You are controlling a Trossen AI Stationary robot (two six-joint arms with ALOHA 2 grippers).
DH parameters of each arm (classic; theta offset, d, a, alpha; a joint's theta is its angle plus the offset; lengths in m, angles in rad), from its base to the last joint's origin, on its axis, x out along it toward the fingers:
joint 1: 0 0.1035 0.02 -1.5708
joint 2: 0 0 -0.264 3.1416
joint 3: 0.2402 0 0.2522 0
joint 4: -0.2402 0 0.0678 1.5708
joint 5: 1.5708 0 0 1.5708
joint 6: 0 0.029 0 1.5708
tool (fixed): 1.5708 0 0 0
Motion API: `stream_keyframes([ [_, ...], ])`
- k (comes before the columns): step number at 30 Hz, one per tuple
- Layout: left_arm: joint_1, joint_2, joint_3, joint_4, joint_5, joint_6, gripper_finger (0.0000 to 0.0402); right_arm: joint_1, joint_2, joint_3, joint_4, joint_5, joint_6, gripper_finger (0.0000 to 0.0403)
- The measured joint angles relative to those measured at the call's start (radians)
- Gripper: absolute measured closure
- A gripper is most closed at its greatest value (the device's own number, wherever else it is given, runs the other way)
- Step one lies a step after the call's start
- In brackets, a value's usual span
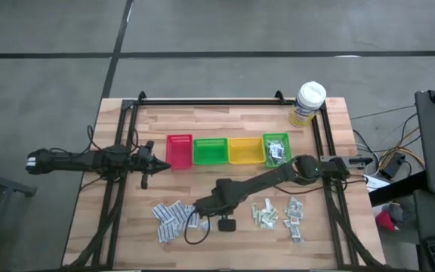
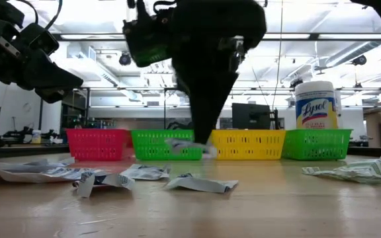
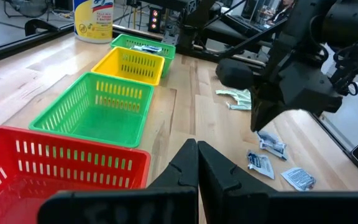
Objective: Pick & Place First Aid Supplies
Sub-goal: Put the blue alcohol pad into the right green bin
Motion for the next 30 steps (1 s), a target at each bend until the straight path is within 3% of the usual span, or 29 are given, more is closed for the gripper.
stream_keyframes([
  [11, 0.000, 0.000, 0.000, 0.000, 0.000, 0.000, 0.0401, -0.002, -0.003, 0.036, -0.290, -0.046, 0.292, 0.0394],
  [16, 0.000, 0.000, 0.000, 0.000, 0.000, 0.000, 0.0401, -0.002, -0.003, 0.024, -0.334, -0.040, 0.311, 0.0394],
  [21, 0.000, 0.000, 0.000, 0.000, 0.000, 0.000, 0.0401, -0.002, -0.004, 0.024, -0.375, 0.052, 0.325, 0.0394],
  [30, 0.000, 0.000, 0.000, 0.000, 0.000, 0.000, 0.0401, -0.006, -0.061, 0.017, -0.371, 0.113, 0.356, 0.0394],
])
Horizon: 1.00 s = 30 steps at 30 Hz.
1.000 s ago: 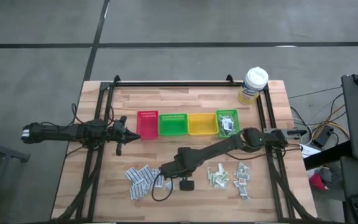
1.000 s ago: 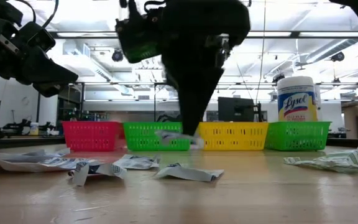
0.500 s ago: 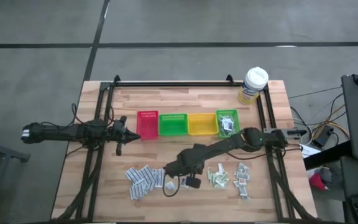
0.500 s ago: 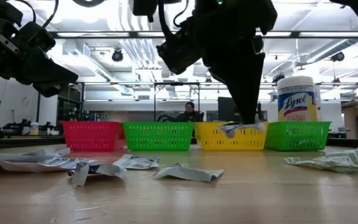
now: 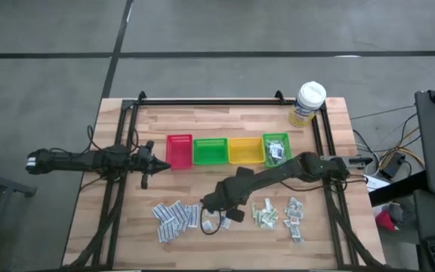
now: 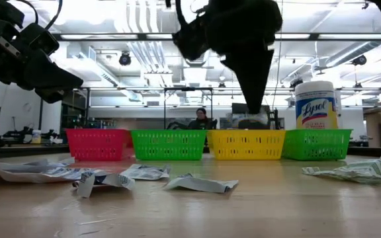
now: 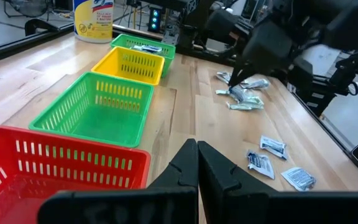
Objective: Pick & Place First Aid Supplies
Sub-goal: Put the blue alcohol pad into the right green bin
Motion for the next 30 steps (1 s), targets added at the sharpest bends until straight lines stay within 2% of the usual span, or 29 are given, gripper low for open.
stream_keyframes([
  [7, 0.000, 0.002, 0.000, 0.000, 0.000, 0.000, 0.0401, 0.001, -0.086, -0.037, 0.000, 0.083, 0.083, 0.0394],
  [15, 0.000, 0.004, 0.000, 0.000, 0.000, 0.000, 0.0401, 0.001, -0.222, -0.167, -0.001, 0.190, 0.250, 0.0394],
  [30, 0.000, 0.004, 0.000, 0.000, 0.000, 0.000, 0.0401, 0.000, -0.595, -0.639, 0.003, 0.295, 0.713, 0.0394],
])
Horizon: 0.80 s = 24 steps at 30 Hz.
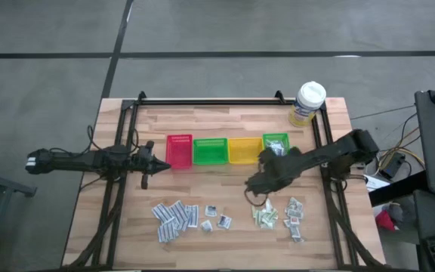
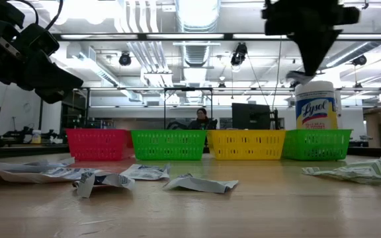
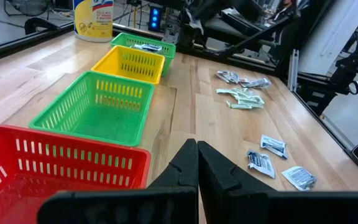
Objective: Pick & Place First Aid Supplies
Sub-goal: Put the blue alcohol pad into the right green bin
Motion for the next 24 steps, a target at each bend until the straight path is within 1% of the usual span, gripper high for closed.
stream_keyframes([
  [3, 0.000, 0.000, 0.000, 0.000, 0.000, 0.000, 0.0401, 0.000, -0.061, -0.065, 0.001, 0.023, 0.100, 0.0394],
  [7, 0.000, 0.000, 0.000, 0.000, 0.000, 0.000, 0.0401, -0.012, -0.124, -0.135, 0.003, 0.023, 0.230, 0.0394],
  [11, 0.000, 0.000, 0.000, 0.000, 0.000, 0.000, 0.0401, -0.045, -0.160, -0.189, 0.004, 0.013, 0.297, 0.0394],
  [14, 0.000, 0.000, 0.000, 0.000, 0.000, 0.000, 0.0401, -0.082, -0.168, -0.209, 0.008, 0.008, 0.314, 0.0394],
  [16, 0.000, 0.000, 0.000, 0.000, 0.000, 0.000, 0.0401, -0.115, -0.168, -0.212, 0.010, -0.016, 0.307, 0.0394],
  [19, 0.000, 0.000, 0.000, 0.000, 0.000, 0.000, 0.0401, -0.169, -0.167, -0.218, 0.016, -0.050, 0.261, 0.0394],
  [24, 0.000, 0.000, 0.000, 0.000, 0.000, 0.000, 0.0401, -0.255, -0.166, -0.223, 0.083, -0.074, 0.152, 0.0394],
])
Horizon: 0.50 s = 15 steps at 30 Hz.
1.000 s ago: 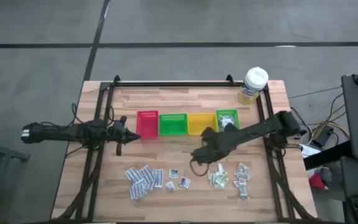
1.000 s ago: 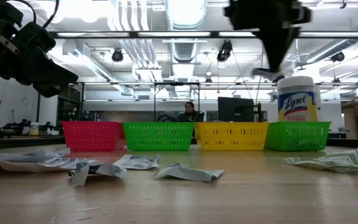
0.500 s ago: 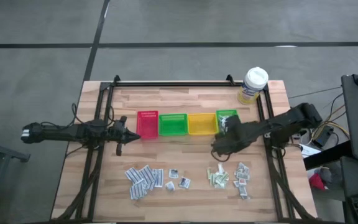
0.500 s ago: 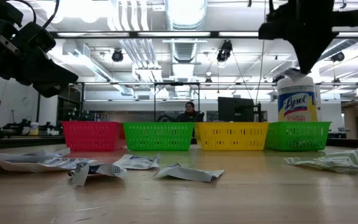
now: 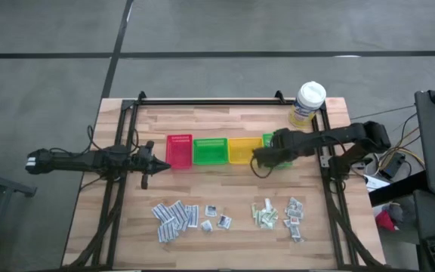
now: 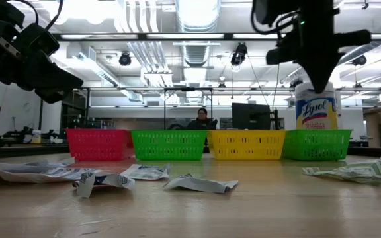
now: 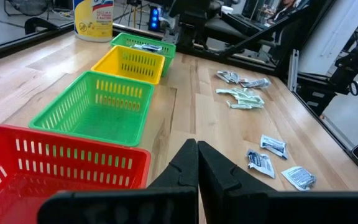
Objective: Pick & Place First Aid Supplies
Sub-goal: Put the blue alcohol pad into the right green bin
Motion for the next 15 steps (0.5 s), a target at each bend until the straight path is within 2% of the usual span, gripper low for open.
stream_keyframes([
  [7, 0.000, 0.000, 0.000, 0.000, 0.000, 0.000, 0.0401, -0.127, 0.000, -0.001, 0.115, -0.051, -0.190, 0.0394],
  [15, 0.000, 0.000, 0.000, 0.000, 0.000, 0.000, 0.0401, -0.243, 0.001, -0.018, 0.132, -0.106, -0.323, 0.0394],
])
